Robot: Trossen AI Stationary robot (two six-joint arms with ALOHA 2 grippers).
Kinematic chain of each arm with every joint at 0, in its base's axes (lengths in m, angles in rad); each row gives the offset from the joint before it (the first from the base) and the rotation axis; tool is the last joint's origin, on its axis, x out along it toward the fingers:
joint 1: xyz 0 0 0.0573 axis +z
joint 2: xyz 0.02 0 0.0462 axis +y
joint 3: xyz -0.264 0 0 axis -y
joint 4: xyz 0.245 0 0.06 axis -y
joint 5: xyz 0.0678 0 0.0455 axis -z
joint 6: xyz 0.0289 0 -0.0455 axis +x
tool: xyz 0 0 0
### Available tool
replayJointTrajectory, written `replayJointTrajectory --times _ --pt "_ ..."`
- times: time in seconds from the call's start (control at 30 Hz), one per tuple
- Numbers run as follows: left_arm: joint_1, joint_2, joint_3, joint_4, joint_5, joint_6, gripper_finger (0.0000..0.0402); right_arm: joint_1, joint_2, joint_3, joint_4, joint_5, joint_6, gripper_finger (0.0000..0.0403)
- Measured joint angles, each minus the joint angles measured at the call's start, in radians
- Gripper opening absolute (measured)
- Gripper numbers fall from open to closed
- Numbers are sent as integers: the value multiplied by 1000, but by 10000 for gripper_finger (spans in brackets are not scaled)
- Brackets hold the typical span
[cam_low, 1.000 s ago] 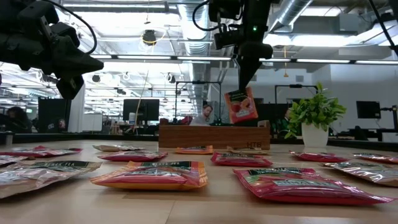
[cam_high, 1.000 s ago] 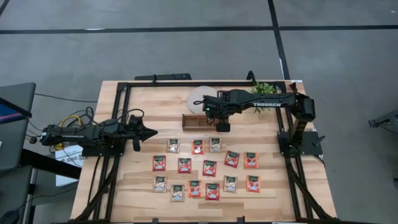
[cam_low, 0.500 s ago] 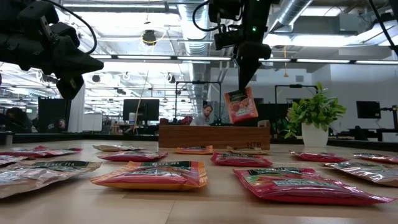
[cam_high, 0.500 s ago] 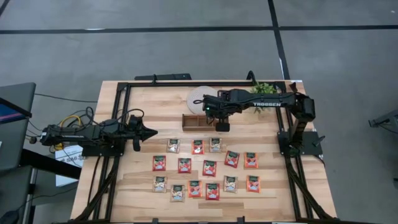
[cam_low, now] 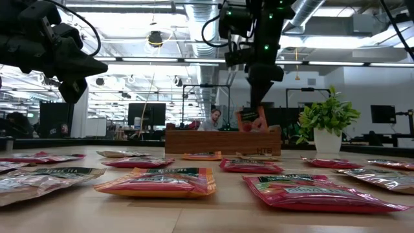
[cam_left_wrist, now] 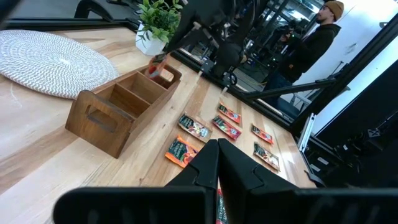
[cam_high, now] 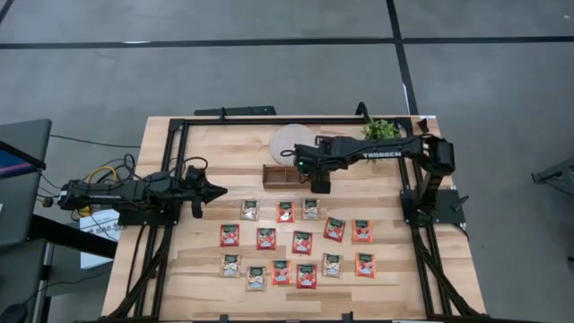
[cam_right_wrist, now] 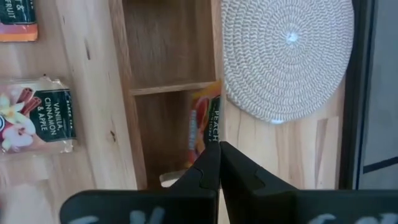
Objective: Pick & Place Tea
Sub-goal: Put the orange tea bag into the right compartment of the wooden organizer
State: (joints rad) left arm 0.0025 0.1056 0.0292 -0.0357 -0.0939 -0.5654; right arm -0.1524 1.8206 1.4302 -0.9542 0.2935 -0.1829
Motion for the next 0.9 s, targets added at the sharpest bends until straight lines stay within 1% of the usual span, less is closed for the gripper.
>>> replayJointTrajectory --times 0.17,0.4,0.9 --pt "0 0 0 0 0 -1 0 0 0 -32 44 0 0 0" --pt "0 0 0 0 0 -1 0 -2 0 -64 50 -2 -1 0" --pt "0 0 0 0 0 -2 0 -50 0 -65 51 -4 -8 0"
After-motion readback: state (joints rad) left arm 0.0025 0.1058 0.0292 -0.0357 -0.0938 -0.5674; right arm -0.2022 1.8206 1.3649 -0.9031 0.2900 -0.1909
